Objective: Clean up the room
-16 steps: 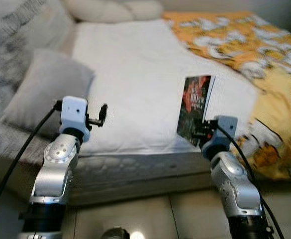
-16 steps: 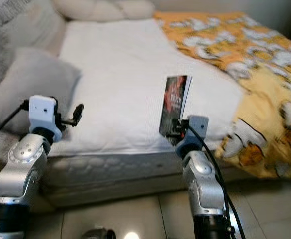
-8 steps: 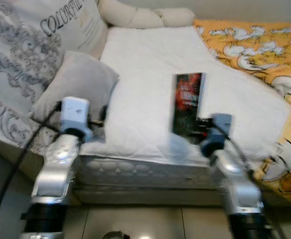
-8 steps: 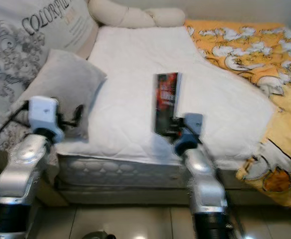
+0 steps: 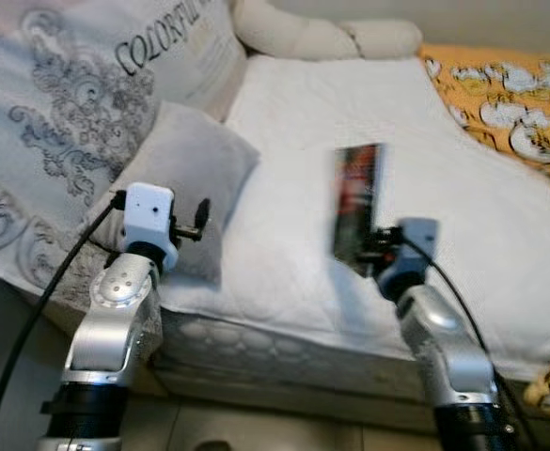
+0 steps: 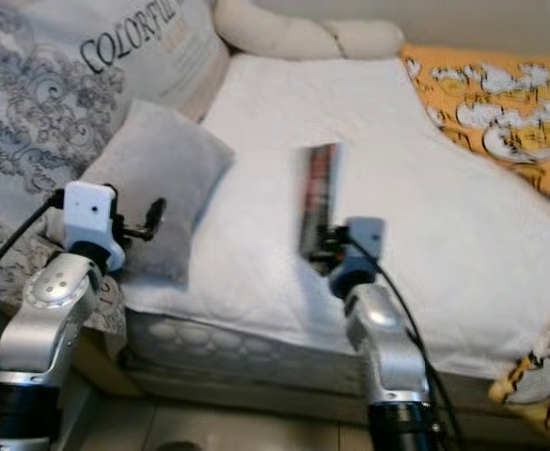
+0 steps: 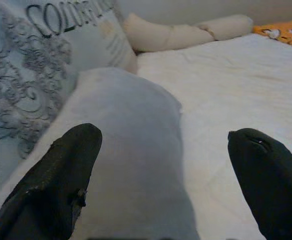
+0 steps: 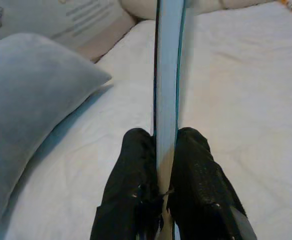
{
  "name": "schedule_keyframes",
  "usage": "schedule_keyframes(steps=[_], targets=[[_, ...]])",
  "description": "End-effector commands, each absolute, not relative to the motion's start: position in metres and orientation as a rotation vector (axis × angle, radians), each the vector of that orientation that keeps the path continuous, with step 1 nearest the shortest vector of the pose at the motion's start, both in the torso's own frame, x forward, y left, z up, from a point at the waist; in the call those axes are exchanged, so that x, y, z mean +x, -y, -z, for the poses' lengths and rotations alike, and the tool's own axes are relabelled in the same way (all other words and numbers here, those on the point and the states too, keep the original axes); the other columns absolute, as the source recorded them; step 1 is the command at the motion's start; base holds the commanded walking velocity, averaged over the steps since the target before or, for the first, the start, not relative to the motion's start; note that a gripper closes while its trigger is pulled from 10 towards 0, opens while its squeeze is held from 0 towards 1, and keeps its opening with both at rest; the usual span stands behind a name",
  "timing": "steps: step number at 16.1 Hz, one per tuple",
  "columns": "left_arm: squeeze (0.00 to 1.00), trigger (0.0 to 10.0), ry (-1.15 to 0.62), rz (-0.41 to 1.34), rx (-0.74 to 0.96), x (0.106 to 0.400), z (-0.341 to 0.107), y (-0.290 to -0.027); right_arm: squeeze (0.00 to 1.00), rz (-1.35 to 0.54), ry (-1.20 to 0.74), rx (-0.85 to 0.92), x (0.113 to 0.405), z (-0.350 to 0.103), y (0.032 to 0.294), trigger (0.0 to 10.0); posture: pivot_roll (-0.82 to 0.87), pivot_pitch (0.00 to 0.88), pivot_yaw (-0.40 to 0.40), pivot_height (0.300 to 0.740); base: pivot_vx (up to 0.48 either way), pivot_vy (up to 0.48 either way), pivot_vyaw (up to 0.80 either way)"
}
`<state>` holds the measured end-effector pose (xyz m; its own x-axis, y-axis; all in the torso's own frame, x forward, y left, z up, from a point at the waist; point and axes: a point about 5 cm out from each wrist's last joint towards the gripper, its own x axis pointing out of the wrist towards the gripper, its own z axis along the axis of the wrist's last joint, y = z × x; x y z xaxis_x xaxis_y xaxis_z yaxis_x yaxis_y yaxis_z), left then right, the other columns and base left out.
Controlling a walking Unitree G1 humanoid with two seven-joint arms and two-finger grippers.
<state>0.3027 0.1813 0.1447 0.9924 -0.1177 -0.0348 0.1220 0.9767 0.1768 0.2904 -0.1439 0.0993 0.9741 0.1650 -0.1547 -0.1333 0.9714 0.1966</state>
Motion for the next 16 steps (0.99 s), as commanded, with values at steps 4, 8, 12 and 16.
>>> schedule_keyframes(steps=[4,8,12,16], targets=[[0.00,10.0,-0.018,0.114,0.189,0.3021,-0.1467,-0.1853,0.00,-0.214,-0.125,0.188,0.2919,-0.1097,0.1314,10.0,0.04,0.000,0.000,0.740,0.317,0.000,0.00],[0.00,10.0,-0.019,0.122,0.192,0.3018,-0.1460,-0.1849,0.00,-0.211,-0.129,0.187,0.2922,-0.1087,0.1310,10.0,0.04,0.000,0.002,0.740,0.316,0.000,0.00],[0.00,10.0,-0.019,0.126,0.193,0.3021,-0.1451,-0.1851,0.00,-0.210,-0.131,0.188,0.2929,-0.1085,0.1314,10.0,0.04,0.000,0.002,0.740,0.317,0.000,0.00],[0.00,10.0,-0.020,0.128,0.195,0.3030,-0.1443,-0.1853,0.00,-0.203,-0.135,0.192,0.2933,-0.1078,0.1322,10.0,0.04,0.000,0.002,0.740,0.315,0.000,0.00]])
